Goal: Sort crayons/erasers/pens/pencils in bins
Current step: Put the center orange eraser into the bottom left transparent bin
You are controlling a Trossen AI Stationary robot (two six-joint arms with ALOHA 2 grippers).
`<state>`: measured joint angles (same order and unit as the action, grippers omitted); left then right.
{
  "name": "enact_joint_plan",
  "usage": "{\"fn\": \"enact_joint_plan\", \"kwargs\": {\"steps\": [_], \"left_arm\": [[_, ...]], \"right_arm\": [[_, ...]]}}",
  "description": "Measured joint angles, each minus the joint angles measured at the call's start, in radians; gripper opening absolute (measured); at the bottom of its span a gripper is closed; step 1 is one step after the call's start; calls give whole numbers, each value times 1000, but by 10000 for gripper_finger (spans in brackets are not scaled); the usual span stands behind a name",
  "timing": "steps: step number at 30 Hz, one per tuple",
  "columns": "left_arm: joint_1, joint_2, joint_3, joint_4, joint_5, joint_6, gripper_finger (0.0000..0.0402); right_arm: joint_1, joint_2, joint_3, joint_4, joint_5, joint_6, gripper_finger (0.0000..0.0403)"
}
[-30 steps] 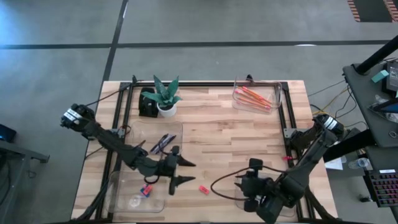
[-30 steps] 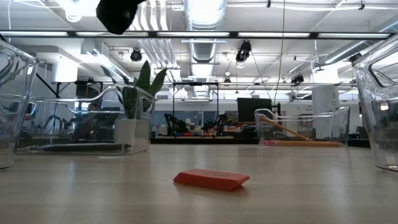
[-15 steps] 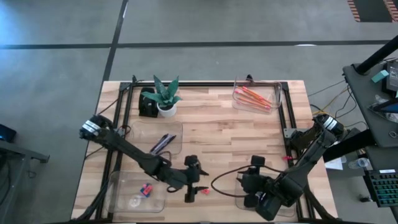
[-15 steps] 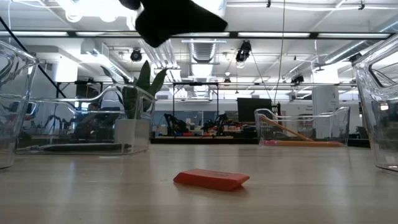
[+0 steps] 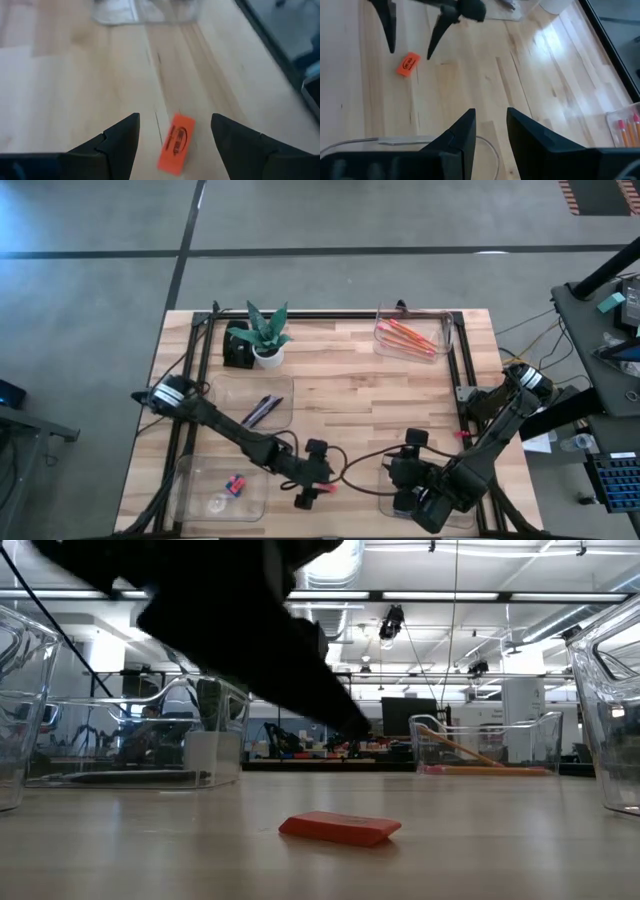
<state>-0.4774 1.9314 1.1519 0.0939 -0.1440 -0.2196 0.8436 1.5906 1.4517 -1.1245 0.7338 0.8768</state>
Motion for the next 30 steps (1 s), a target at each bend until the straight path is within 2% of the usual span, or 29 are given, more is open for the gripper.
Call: {"fn": "enact_joint_plan", "kwargs": {"steps": [6,10,17,23,30], "left_arm": [[0,55,4,3,16,171,233],[9,96,15,8,29,164,233],[14,121,24,1,38,61,228],[16,134,26,-112,73,5,181],[17,136,25,-131,92,-8,112]], "right_arm": [[0,0,-1,-2,0,-11,102],[0,0,-1,-2,0,-11,102],[0,1,-3,-11,-1,-13,102],[0,1,-6,-23,-2,-13,102],[0,1,-6,-24,-3,-13,102]]}}
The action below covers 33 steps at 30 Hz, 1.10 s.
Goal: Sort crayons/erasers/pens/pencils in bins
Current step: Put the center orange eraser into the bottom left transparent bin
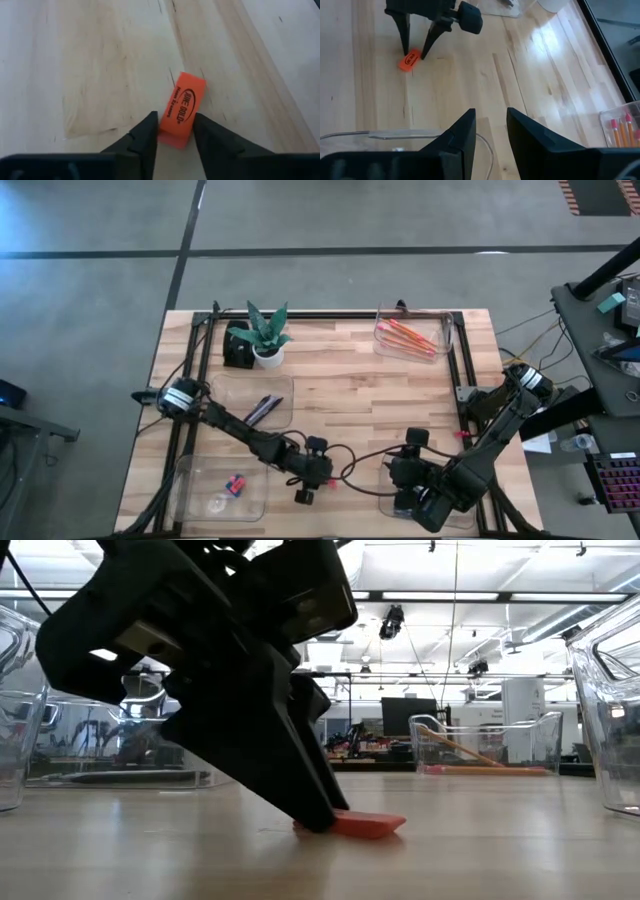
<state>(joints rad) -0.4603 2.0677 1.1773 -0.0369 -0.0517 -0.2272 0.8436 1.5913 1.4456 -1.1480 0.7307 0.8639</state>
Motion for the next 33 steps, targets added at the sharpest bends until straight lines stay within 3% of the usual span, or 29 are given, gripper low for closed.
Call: {"fn": "enact_joint_plan", "kwargs": {"steps": [5,14,27,33], "left_arm": [[0,1,1,-2,9,2,79],[3,-51,0,8,0,5,74],[3,-289,-4,-55,9,-3,73],[-22,-449,-16,-193,52,-67,73]], "right_arm": [[0,0,0,0,0,0,102],[0,0,0,0,0,0,102],[0,0,0,-1,0,-1,102],[2,0,-1,-7,-39,10,102]]}}
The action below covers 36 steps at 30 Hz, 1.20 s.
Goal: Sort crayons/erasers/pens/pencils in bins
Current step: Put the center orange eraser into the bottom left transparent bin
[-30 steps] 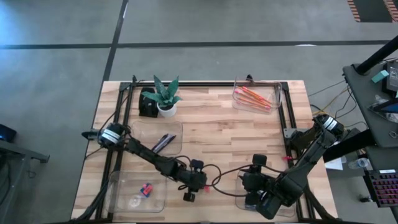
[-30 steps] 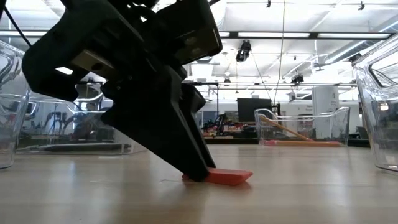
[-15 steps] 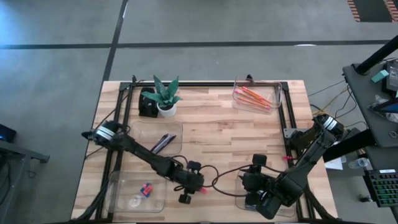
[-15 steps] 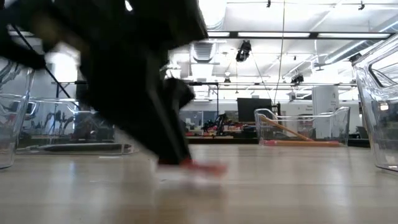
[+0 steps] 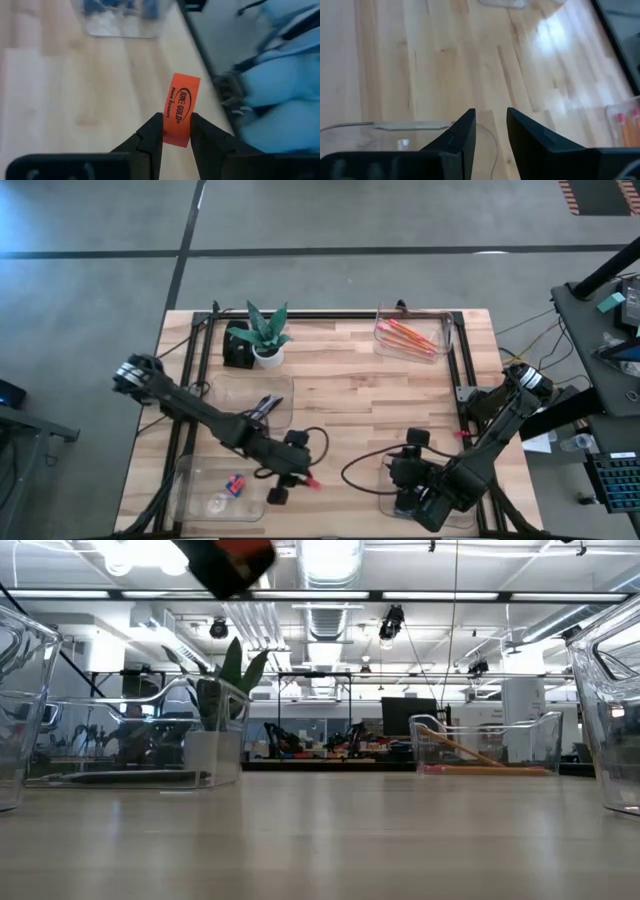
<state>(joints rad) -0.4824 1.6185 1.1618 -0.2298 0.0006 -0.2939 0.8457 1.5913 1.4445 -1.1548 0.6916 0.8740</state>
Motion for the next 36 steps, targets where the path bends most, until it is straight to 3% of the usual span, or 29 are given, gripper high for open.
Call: {"fn": "enact_joint_plan", "kwargs": {"steps": [8,15,25,36], "left_arm": [[-96,-175,-7,-195,146,-279,73],[-263,-249,-8,-370,163,-539,73],[-415,-258,-22,-639,17,-797,73],[-415,-264,-219,-586,17,-880,73]], "right_arm": [[14,0,-29,-18,-41,97,102],[18,0,-81,-19,-46,121,102],[18,0,-112,-15,-45,114,102],[18,0,-119,-14,-45,121,102]]}}
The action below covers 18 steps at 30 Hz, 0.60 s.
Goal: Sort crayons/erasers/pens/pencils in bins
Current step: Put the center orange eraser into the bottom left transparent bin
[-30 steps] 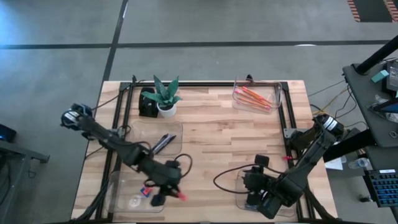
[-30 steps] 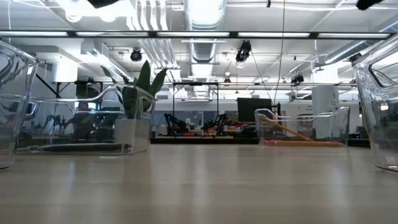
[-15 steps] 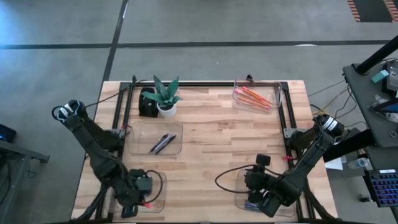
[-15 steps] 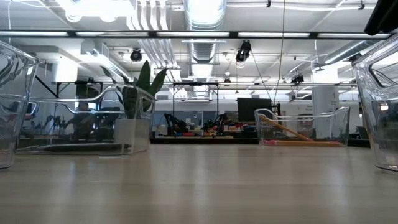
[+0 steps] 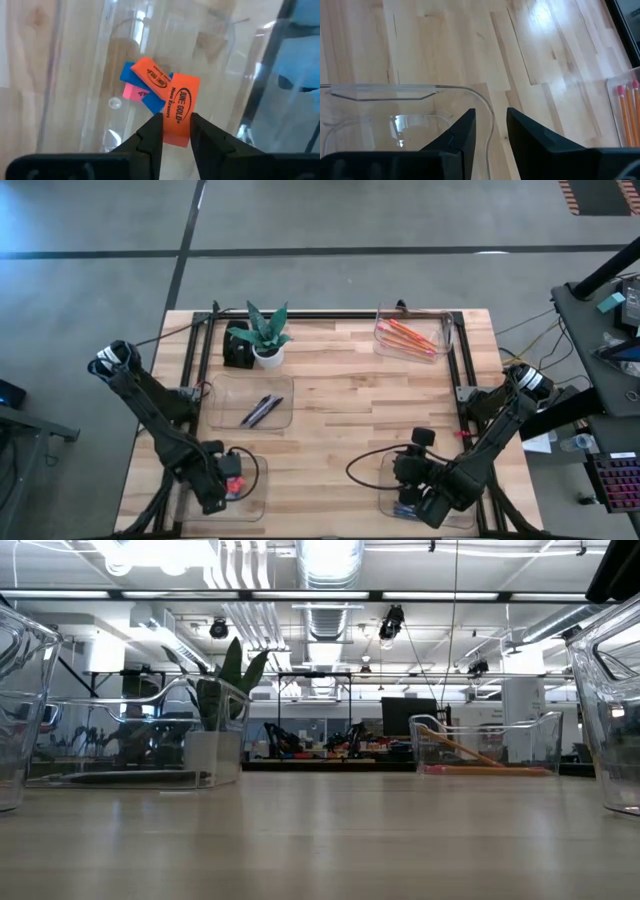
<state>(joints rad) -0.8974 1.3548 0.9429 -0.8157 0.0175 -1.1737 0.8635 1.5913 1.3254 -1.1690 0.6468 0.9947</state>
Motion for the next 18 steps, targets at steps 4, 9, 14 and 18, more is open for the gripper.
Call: {"fn": "enact_joint_plan", "kwargs": {"steps": [4,9,14,18], "left_arm": [[0,0,-59,81,7,-2,73],[1,0,-120,178,7,-2,73],[1,0,-166,223,7,-16,73],[1,0,-178,229,7,-118,73]], "right_arm": [[0,0,0,0,0,-1,102],[0,0,0,0,2,0,102],[0,0,0,0,7,0,102],[0,0,0,1,7,0,102]]}}
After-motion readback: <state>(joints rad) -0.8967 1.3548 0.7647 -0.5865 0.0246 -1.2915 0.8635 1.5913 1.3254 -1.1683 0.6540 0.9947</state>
